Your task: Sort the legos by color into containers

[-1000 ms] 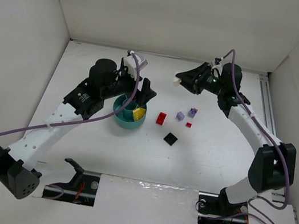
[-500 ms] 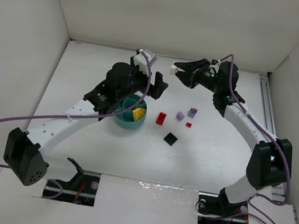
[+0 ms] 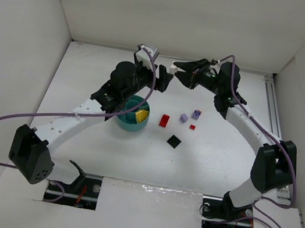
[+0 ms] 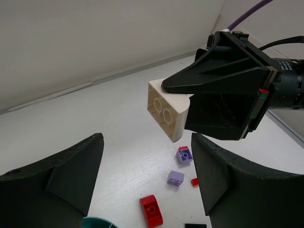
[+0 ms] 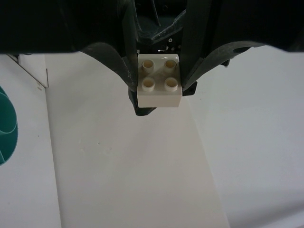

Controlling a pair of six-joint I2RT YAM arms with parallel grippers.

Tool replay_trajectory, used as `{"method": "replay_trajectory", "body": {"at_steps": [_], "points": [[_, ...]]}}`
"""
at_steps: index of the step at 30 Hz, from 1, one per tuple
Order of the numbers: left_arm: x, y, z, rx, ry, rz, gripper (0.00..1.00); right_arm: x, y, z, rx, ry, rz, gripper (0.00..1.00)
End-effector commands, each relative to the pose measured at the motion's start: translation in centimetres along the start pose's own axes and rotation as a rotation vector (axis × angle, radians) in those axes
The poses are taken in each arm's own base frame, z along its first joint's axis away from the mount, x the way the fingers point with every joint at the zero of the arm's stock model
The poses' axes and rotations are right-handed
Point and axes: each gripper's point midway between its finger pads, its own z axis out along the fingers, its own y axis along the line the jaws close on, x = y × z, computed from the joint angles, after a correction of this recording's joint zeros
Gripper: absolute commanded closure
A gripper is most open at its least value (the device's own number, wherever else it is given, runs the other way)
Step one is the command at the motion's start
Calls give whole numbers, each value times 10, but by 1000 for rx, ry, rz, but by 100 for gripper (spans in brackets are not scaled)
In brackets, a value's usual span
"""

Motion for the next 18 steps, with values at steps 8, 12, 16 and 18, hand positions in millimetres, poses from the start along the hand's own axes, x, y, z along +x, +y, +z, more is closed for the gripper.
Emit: {"method": "replay_trajectory", "body": {"at_steps": [8, 12, 16, 18], "points": [[-45, -14, 10, 36, -137, -20, 34, 24, 34, 8, -98, 87, -44, 87], [-56, -13, 15, 21, -166, -21, 40, 26, 35, 7, -103, 98, -50, 87], [-57, -13, 20, 21, -167, -11, 46, 27, 37, 9, -110, 109, -57, 87], [-54, -10, 22, 10, -160, -11, 51, 27, 37, 9, -110, 109, -57, 87]]}}
